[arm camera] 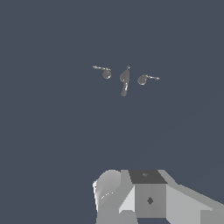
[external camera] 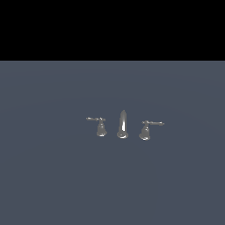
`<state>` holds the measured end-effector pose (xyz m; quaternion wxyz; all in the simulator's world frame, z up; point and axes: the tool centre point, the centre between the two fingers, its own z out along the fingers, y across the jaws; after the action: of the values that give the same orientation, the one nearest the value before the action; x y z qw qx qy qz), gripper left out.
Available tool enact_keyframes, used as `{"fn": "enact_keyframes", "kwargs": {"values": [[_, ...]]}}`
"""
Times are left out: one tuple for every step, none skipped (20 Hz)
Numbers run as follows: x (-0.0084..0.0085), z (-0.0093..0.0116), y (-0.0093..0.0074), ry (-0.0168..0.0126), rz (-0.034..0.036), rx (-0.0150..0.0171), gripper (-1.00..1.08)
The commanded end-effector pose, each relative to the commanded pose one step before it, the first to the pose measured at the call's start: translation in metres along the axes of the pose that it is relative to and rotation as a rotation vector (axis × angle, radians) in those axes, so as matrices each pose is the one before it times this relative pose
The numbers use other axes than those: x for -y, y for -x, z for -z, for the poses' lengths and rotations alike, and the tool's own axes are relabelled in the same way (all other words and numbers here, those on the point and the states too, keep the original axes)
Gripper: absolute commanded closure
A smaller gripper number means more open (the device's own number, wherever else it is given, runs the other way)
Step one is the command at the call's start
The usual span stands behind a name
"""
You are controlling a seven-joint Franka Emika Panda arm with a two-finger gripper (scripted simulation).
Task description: Turn on the faucet by rotating a designated handle.
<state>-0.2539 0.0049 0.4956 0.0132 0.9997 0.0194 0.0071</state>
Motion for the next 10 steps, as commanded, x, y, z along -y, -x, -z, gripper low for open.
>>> {"fn": "enact_keyframes", "kwargs": {"values": [[-0.00001, 0.00000, 0.00000, 0.00000, 0.00000, 0.00000, 1.08], [0.00004, -0.00017, -0.00012, 0.00001, -0.00069, 0.00001, 1.08], [0.00010, -0.00052, -0.00038, -0.00002, -0.00207, 0.00004, 1.08], [0.00015, -0.00086, -0.00064, -0.00003, -0.00352, 0.00007, 1.08], [0.00024, -0.00120, -0.00089, -0.00005, -0.00483, 0.00010, 1.08], [0.00029, -0.00155, -0.00115, -0.00006, -0.00629, 0.00013, 1.08], [0.00037, -0.00189, -0.00141, -0.00008, -0.00766, 0.00016, 1.08], [0.00043, -0.00224, -0.00166, -0.00009, -0.00908, 0.00019, 1.08], [0.00050, -0.00259, -0.00192, -0.00010, -0.01047, 0.00021, 1.08], [0.00056, -0.00294, -0.00219, -0.00012, -0.01190, 0.00024, 1.08]]}}
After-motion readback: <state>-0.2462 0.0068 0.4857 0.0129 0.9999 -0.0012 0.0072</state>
